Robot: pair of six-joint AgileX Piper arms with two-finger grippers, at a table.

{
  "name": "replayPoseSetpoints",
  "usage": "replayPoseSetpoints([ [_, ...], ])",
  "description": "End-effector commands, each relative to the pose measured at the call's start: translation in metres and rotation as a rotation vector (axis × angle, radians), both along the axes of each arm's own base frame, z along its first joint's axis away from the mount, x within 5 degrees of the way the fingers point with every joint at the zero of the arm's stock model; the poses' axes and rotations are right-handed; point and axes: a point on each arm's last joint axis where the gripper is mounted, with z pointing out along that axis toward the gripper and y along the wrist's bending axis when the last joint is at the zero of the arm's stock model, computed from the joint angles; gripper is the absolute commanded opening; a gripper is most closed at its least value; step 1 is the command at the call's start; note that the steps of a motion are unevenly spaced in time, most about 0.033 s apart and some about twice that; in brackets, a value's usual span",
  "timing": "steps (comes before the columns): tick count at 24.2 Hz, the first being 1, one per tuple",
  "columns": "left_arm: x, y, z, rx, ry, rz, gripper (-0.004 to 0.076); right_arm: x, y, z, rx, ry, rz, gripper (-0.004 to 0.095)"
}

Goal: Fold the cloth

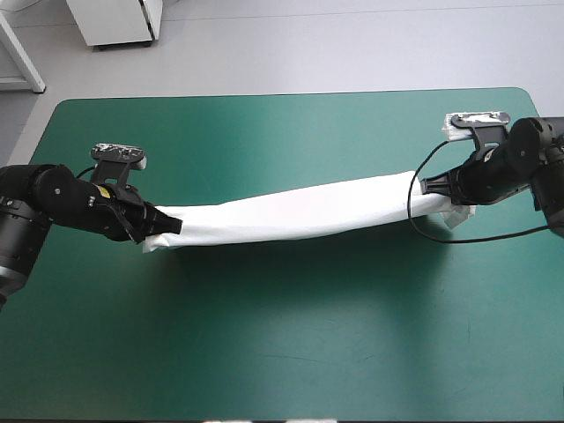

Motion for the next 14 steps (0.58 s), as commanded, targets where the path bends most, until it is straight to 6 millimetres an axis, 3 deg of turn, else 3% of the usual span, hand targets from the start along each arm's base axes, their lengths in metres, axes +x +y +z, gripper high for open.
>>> replayPoseSetpoints([
  [1,0.007,-0.002,0.005,-0.014,-0.021,0.008,-0.0009,0.009,0.0,0.014,-0.003,-0.077,-0.003,-0.0019],
  [14,0.076,-0.011,-0.041,-0.023,-0.045,0.061,-0.0009,0.096,0.009,-0.028,0.035,0.002,0.022,-0.0019],
])
